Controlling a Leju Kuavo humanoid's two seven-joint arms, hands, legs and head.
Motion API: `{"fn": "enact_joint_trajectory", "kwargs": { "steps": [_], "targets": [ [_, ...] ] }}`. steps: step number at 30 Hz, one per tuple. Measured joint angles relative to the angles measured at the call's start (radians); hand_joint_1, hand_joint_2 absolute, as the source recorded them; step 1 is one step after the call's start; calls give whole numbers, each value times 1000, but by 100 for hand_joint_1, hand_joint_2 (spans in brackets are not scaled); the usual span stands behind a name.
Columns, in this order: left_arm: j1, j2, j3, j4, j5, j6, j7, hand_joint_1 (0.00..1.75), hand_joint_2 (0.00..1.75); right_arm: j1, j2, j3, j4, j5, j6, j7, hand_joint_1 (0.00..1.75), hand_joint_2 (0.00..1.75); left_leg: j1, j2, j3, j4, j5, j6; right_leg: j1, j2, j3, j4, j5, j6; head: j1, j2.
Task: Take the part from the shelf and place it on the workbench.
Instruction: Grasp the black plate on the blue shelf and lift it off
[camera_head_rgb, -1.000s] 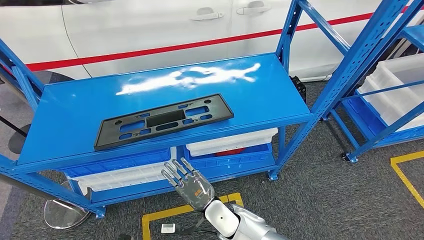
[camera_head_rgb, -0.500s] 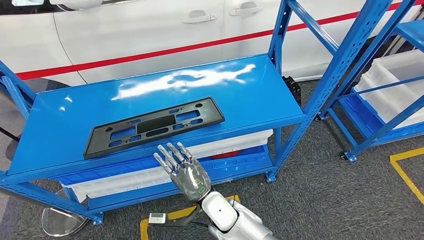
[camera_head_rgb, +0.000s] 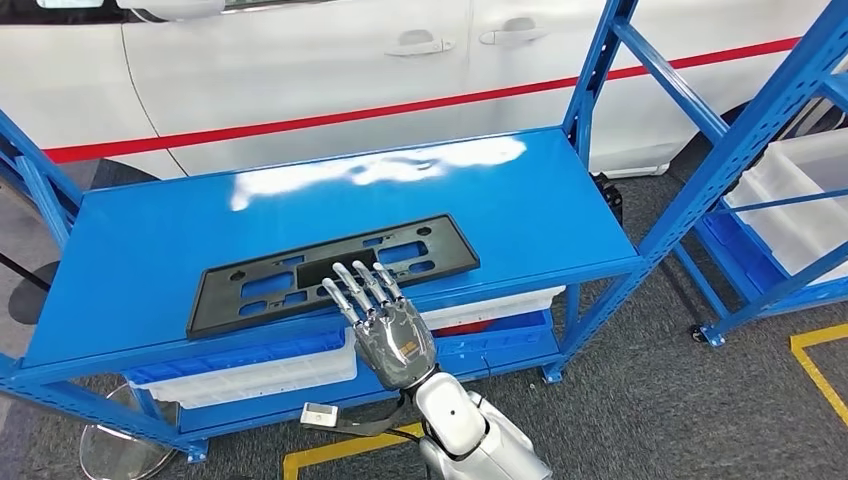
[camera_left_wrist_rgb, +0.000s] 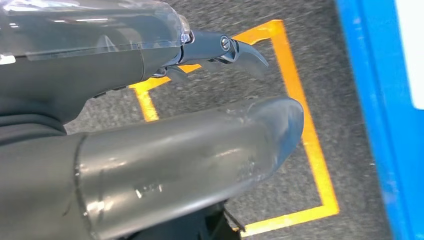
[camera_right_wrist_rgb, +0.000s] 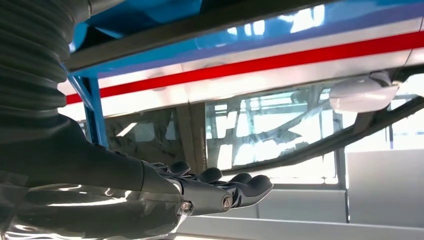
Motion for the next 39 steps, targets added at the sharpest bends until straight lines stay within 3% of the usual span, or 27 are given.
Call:
{"fn": "enact_joint_trajectory", "kwargs": {
  "steps": [2, 4, 6, 8, 10, 11, 12, 13, 15, 17, 21, 23, 25, 26, 27, 28, 30, 31, 32, 36, 38, 39],
  "targets": [
    [-3, -1, 0, 0, 0, 0, 1, 0, 0, 1, 0, -6, -2, -1, 1, -2, 0, 175, 0, 0, 13, -2, -14, -11, 8, 0, 23, -71, 25, -13, -3, 0],
    [-5, -1, 0, 0, 0, 0, 1, 0, 0, 3, 2, -9, -4, -2, 2, -7, 0, 175, -1, 2, 23, 2, -13, -24, 8, 3, 39, -84, 13, -24, -3, 0],
    [-5, 0, 0, 0, -1, 1, 1, 0, 0, 4, 7, -13, -4, -5, 3, -15, 0, 175, -2, 4, 12, 50, -6, -33, 1, 3, 73, -102, 6, -35, -6, 0],
    [-7, 1, 0, 0, -2, 2, 1, 0, 0, 3, 12, -15, -2, -8, 5, -24, 0, 175, 3, 5, -50, 156, -22, -44, -5, 1, 106, -115, -7, -40, -14, 0],
    [-7, 0, 0, 0, -5, 2, 1, 0, 0, 2, 16, -16, 5, -8, 12, -32, 0, 175, 12, 5, -133, 253, -72, -62, -8, 2, 129, -119, -26, -41, -18, 0],
    [-5, 0, 0, 0, -7, 2, 1, 0, 0, 2, 18, -17, 12, -8, 17, -36, 0, 175, 17, 5, -161, 269, -92, -68, -10, 4, 141, -120, -36, -39, -19, 0],
    [-3, 1, 0, 0, -9, 2, 1, 0, 0, 2, 20, -18, 20, -8, 22, -38, 0, 175, 22, 5, -176, 255, -91, -73, -11, 6, 155, -119, -48, -36, -19, 0],
    [-1, 1, 0, 0, -10, 2, 1, 0, 0, 1, 22, -18, 29, -7, 26, -41, 0, 175, 26, 6, -177, 212, -64, -75, -13, 8, 170, -119, -60, -31, -19, 0],
    [1, 1, 0, 1, -11, 3, 1, 0, 0, 0, 26, -20, 45, -7, 31, -43, 0, 175, 30, 9, -164, 90, 48, -72, -15, 9, 198, -115, -86, -20, -20, 0],
    [0, 1, 0, 1, -12, 3, 1, 0, 0, -3, 28, -22, 57, -6, 33, -44, 0, 175, 27, 11, -155, 21, 123, -60, -14, 9, 209, -110, -107, -5, -21, 0],
    [-5, 1, 0, 1, -19, 3, -11, 0, 0, -25, 38, -24, 83, -5, 43, -41, 0, 175, 23, 10, -148, 16, 121, -32, -17, 8, 210, -91, -137, 21, -20, 0],
    [-13, 1, 0, 1, -25, 5, -18, 0, 0, -43, 42, -24, 115, -5, 57, -38, 0, 175, 25, 10, -137, 10, 114, -20, -19, 5, 162, 0, -177, 26, -19, 0],
    [-19, 2, 0, 1, -30, 6, -20, 0, 0, -56, 44, -23, 160, -4, 74, -37, 0, 175, 22, 9, -128, 10, 105, -12, -18, 5, 72, 137, -214, 29, -18, 0],
    [-21, 2, 0, 1, -32, 5, -22, 0, 0, -61, 44, -21, 182, -3, 81, -36, 0, 175, 21, 7, -124, 11, 101, -10, -18, 5, 36, 179, -213, 29, -17, 0],
    [-21, 2, 0, 1, -34, 3, -25, 0, 0, -67, 45, -16, 200, -3, 88, -34, 0, 175, 20, 5, -119, 13, 97, -11, -18, 5, 17, 184, -192, 27, -17, 0],
    [-21, 2, 0, 1, -37, 2, -28, 0, 0, -75, 47, -11, 216, -2, 93, -32, 0, 175, 19, 4, -113, 14, 93, -12, -17, 5, 18, 150, -152, 24, -17, 0],
    [-22, 1, 0, 1, -42, -1, -34, 0, 0, -92, 51, -4, 239, -2, 100, -29, 0, 175, 16, 1, -104, 16, 84, -17, -13, 5, 53, 23, -62, 12, -17, 0],
    [-23, 1, 0, 1, -43, -2, -35, 0, 0, -98, 52, -2, 247, -2, 102, -29, 0, 175, 14, -1, -103, 17, 80, -20, -11, 5, 70, -30, -37, 6, -16, 0],
    [-23, 1, 0, 1, -43, -3, -36, 0, 0, -102, 54, -1, 253, -2, 104, -30, 0, 175, 13, -2, -104, 17, 78, -25, -8, 5, 79, -62, -28, 2, -16, 0],
    [-20, 1, 0, 1, -39, -2, -36, 0, 0, -109, 63, 0, 261, -2, 114, -33, 0, 175, 15, 0, -106, 23, 67, -47, -11, 7, 89, -89, -25, -15, -15, 0],
    [-20, 2, 0, 1, -38, -1, -36, 0, 0, -110, 66, 0, 265, -2, 117, -34, 0, 175, 17, 2, -136, 97, 18, -57, -15, 4, 95, -98, -21, -22, -16, 0],
    [-19, 2, 0, 1, -38, -1, -36, 0, 0, -110, 67, 1, 267, -2, 119, -35, 44, 175, 17, 2, -165, 162, -17, -62, -15, 2, 95, -98, -21, -24, -17, 0]
  ]
}}
